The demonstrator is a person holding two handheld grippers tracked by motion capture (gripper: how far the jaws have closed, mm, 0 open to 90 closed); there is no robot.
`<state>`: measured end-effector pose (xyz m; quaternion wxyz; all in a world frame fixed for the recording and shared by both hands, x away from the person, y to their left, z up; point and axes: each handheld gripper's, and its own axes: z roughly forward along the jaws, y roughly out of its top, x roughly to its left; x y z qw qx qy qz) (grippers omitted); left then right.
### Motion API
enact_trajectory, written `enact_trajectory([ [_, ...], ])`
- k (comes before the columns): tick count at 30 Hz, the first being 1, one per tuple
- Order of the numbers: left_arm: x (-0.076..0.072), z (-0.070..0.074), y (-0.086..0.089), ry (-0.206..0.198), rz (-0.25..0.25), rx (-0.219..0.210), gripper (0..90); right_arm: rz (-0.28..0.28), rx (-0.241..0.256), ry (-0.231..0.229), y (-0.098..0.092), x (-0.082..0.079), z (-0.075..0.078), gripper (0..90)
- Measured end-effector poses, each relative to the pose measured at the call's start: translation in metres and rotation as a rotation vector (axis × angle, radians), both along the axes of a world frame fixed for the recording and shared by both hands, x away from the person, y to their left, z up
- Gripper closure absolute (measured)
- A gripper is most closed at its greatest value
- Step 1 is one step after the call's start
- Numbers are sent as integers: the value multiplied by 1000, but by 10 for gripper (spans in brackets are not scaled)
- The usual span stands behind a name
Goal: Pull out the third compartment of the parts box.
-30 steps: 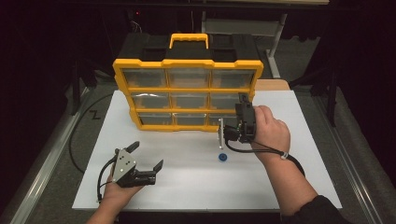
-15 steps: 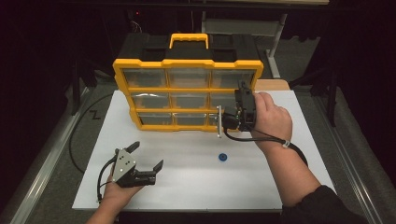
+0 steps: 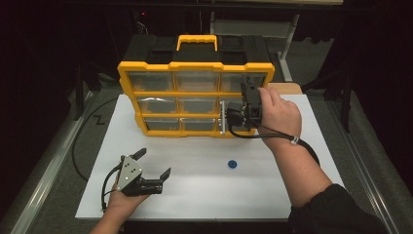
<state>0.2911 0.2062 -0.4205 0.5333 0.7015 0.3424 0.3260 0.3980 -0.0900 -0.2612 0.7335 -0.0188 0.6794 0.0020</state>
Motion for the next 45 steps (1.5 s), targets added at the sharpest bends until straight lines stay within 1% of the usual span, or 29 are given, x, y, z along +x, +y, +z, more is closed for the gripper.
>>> enact_trajectory([
  [2, 0, 0, 0, 0, 0, -1, 7, -1, -4, 0, 2, 1, 1, 686],
  [5, 0, 0, 1, 1, 1, -2, 8, -6, -14, -6, 4, 2, 3, 733],
  [8, -1, 0, 1, 1, 2, -7, 8, -16, -19, 0, 4, 4, 5, 744],
  [10, -1, 1, 1, 0, 2, -4, 8, -17, -20, -4, 3, 5, 6, 747],
  [14, -1, 0, 1, 0, 2, -4, 8, -24, -28, -3, 4, 5, 4, 760],
  [17, -1, 0, 1, 4, 0, 0, 9, -20, -33, -15, 4, 6, 4, 761],
  [19, 0, 0, 0, 5, 0, -1, 10, -23, -25, -14, 5, 7, 5, 766],
  [22, 0, 0, 1, 3, 5, -5, 10, -26, -35, -15, 6, 8, 3, 766],
  [23, 0, 0, 1, 3, 5, -7, 10, -27, -32, -15, 6, 8, 2, 769],
  [32, 0, 0, 1, 4, 2, -8, 10, -30, -36, -35, 8, 11, 1, 824],
  [36, 0, 0, 1, 3, 3, -8, 10, -33, -29, -45, 8, 11, 1, 833],
  [45, 0, 0, 1, 3, 3, -10, 10, -37, -2, -54, 10, 11, 0, 848],
])
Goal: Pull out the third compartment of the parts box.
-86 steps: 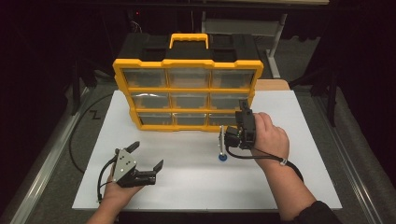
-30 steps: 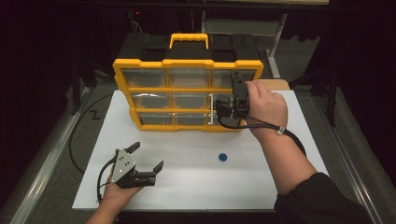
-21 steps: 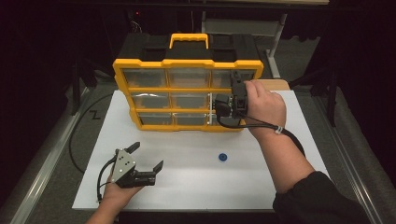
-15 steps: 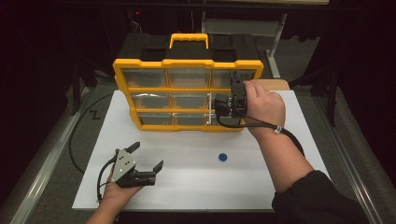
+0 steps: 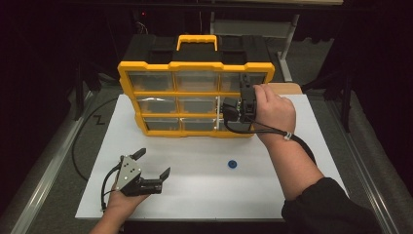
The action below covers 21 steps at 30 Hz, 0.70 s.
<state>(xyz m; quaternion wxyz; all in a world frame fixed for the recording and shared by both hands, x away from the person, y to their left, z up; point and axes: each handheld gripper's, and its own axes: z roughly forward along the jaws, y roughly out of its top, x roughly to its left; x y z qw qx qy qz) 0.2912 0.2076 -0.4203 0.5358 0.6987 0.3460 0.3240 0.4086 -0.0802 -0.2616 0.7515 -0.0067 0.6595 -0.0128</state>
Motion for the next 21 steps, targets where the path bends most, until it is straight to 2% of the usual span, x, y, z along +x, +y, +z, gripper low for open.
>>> enact_trajectory([
  [21, 0, 0, 0, -1, 0, -4, 10, 0, 15, -9, 1, -4, -1, 848],
])
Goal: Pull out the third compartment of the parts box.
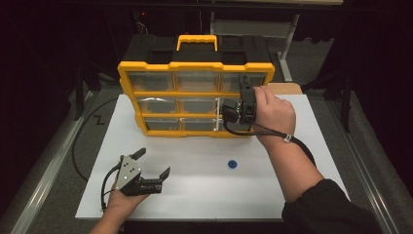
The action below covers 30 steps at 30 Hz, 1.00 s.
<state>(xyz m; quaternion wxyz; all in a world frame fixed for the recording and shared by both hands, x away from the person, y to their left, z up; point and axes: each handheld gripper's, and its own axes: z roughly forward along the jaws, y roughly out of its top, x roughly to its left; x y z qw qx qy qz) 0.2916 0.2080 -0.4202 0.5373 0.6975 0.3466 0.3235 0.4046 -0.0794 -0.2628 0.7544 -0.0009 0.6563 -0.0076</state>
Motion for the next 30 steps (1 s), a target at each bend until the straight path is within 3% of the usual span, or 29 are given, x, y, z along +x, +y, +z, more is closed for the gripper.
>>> enact_trajectory([
  [17, 0, 0, 0, -1, -1, -1, 10, 4, 6, 3, -2, -7, 1, 827],
  [28, 0, 0, 0, -3, -1, 0, 10, 17, 8, 9, -6, -14, 4, 768],
  [30, 0, 0, -1, -2, -1, 2, 10, 19, 11, 21, -6, -14, 5, 716],
])
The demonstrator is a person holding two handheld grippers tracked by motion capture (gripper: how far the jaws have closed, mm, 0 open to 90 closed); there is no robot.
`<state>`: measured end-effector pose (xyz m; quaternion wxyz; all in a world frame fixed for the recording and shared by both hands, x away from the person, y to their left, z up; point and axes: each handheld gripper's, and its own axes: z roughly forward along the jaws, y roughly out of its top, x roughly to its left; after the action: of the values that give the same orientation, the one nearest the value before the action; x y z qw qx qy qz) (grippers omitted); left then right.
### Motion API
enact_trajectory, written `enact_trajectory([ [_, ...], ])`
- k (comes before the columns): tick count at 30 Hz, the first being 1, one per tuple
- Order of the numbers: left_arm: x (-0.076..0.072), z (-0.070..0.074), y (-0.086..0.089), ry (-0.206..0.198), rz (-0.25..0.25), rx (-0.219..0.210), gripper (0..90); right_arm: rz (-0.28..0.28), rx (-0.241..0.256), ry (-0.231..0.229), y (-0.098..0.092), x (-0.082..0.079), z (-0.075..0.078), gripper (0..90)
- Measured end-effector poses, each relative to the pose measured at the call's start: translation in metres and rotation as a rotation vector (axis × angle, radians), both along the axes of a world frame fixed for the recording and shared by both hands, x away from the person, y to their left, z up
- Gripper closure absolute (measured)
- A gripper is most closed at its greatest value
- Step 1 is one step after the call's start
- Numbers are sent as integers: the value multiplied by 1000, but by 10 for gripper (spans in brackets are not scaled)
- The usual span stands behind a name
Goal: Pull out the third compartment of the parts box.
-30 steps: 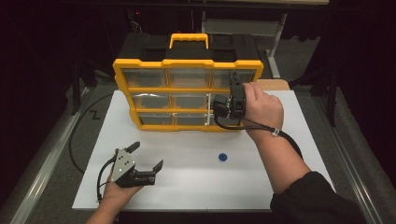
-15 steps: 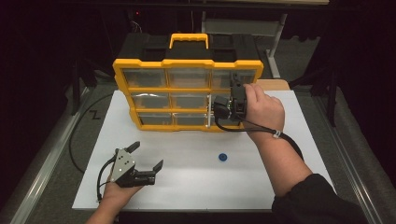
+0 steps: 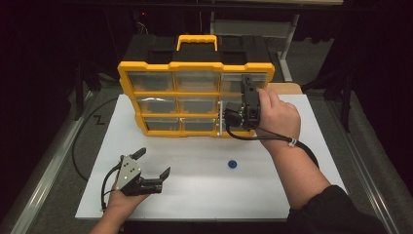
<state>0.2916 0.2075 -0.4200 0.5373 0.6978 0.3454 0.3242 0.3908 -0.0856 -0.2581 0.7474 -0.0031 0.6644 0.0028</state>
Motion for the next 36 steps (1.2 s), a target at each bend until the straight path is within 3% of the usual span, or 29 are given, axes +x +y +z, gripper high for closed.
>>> enact_trajectory([
  [10, 0, 0, 0, 0, 0, 0, 10, -17, -21, 37, -3, 6, 3, 685],
  [22, 0, 0, 1, -3, 4, -6, 10, -18, -17, 39, 1, 7, 4, 804],
  [36, 0, 1, 2, -6, 9, -10, 10, -21, -30, 44, 3, 0, 5, 811],
])
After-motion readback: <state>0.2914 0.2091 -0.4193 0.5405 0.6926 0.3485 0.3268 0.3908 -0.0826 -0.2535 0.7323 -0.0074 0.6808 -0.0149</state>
